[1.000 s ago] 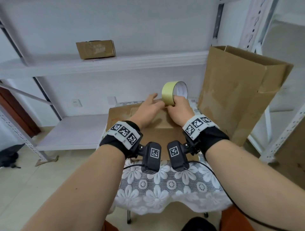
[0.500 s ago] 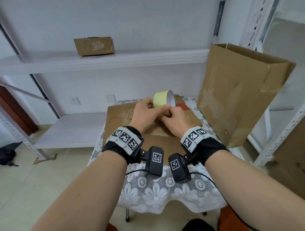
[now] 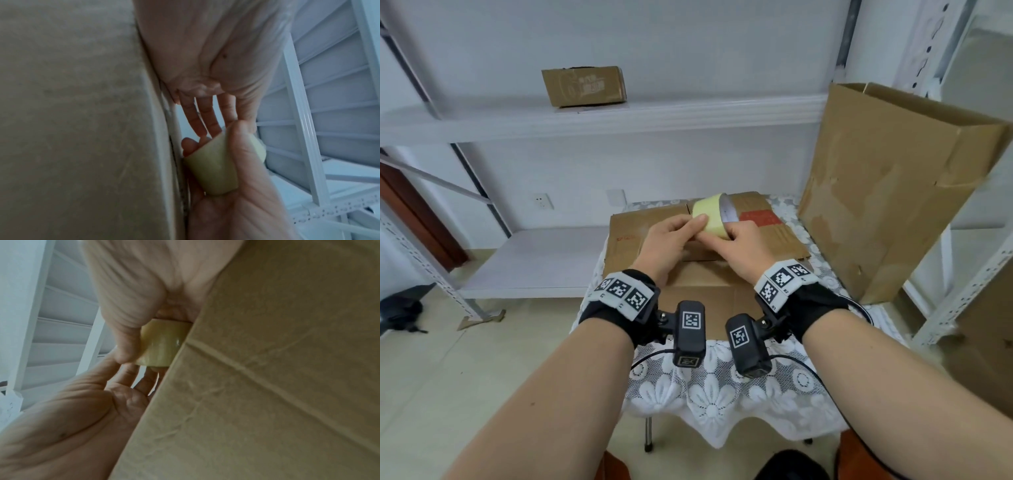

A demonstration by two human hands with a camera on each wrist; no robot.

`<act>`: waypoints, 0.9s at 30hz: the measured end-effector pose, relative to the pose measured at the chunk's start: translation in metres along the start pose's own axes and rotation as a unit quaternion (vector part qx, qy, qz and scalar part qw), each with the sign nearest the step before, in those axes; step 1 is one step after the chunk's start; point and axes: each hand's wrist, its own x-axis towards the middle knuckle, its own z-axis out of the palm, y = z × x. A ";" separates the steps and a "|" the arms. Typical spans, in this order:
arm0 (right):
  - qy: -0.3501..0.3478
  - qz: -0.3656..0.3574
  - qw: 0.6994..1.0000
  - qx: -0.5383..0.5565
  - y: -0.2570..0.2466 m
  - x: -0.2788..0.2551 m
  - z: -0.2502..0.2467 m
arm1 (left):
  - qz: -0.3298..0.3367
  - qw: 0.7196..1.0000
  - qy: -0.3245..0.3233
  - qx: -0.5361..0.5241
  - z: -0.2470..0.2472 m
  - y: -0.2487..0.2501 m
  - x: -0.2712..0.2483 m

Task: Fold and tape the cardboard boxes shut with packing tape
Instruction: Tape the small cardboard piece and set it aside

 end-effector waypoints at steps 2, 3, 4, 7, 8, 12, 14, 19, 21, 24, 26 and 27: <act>0.022 0.018 0.999 0.041 0.003 0.002 0.001 | -0.003 1.000 -0.003 0.002 0.000 -0.002 0.002; 0.034 0.027 0.998 0.055 0.003 0.003 0.001 | -0.010 1.000 -0.001 -0.003 0.000 -0.004 0.003; 0.040 0.032 0.997 0.065 0.004 0.004 0.002 | -0.016 1.000 0.006 -0.014 0.000 -0.006 0.005; 0.041 0.033 0.996 0.074 0.006 0.005 0.003 | -0.032 0.998 0.003 -0.050 0.000 -0.007 0.007; 0.039 0.032 0.996 0.077 0.005 0.005 0.003 | -0.036 0.997 0.000 -0.063 0.000 -0.007 0.007; 0.029 0.025 0.996 0.079 0.002 0.002 0.001 | -0.023 0.997 -0.048 -0.047 -0.003 -0.006 0.006; 0.023 0.029 0.996 0.083 0.001 0.001 -0.001 | -0.006 0.995 -0.097 -0.030 -0.006 -0.006 0.004; 0.006 0.027 0.996 0.080 -0.003 -0.002 -0.002 | 0.011 0.993 -0.121 -0.001 -0.007 -0.010 0.003; 0.002 0.032 0.996 0.082 -0.002 0.000 -0.002 | 0.018 0.995 -0.100 -0.013 -0.005 -0.011 0.003; 0.022 0.033 0.996 0.083 0.001 0.004 -0.002 | 0.026 0.994 -0.093 -0.059 -0.007 -0.011 0.004; 0.040 0.019 0.996 0.076 0.003 0.003 -0.002 | 0.029 0.992 -0.094 -0.075 -0.009 -0.011 0.006; 0.044 0.016 0.996 0.069 0.004 0.003 -0.001 | 0.029 0.992 -0.094 -0.080 -0.009 -0.012 0.006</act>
